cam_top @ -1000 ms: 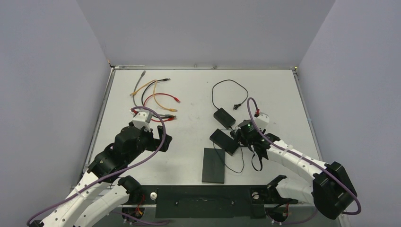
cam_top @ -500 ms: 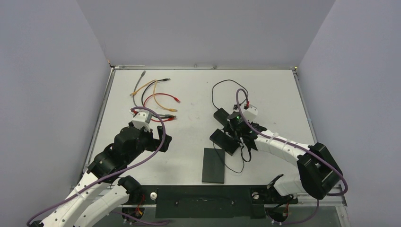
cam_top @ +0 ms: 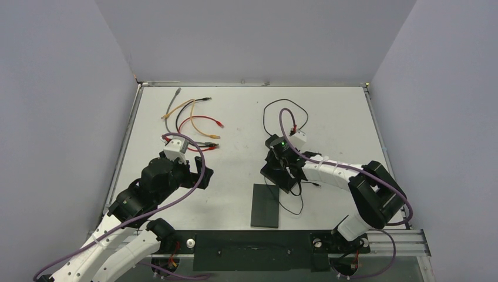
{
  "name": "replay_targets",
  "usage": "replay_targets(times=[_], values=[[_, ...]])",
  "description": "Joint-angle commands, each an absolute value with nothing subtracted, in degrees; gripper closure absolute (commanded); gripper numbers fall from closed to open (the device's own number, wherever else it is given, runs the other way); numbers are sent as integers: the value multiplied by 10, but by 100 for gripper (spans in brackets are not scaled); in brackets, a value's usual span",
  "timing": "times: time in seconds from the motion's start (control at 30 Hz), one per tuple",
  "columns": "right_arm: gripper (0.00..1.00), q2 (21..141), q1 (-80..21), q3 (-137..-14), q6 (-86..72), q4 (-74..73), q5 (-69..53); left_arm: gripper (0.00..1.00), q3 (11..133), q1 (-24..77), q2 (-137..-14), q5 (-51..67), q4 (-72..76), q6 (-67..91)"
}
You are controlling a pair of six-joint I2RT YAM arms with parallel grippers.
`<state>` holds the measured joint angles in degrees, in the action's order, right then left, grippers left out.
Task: Insert the plug into the switch port
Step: Pick up the power from the center of the board.
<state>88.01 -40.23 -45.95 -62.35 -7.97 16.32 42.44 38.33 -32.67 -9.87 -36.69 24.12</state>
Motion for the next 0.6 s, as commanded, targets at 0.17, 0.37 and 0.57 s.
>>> replay_targets(times=[0.17,0.37,0.57], values=[[59,907,-406,-482,-650,-35,157,3,427,380,-319,-95,-357,231],[64,912,-406,-483,-652,-37,158,3,426,380,-318,-96,-357,231],[65,913,-406,-478,-652,-49,182,3,426,380,-316,-96,-357,230]])
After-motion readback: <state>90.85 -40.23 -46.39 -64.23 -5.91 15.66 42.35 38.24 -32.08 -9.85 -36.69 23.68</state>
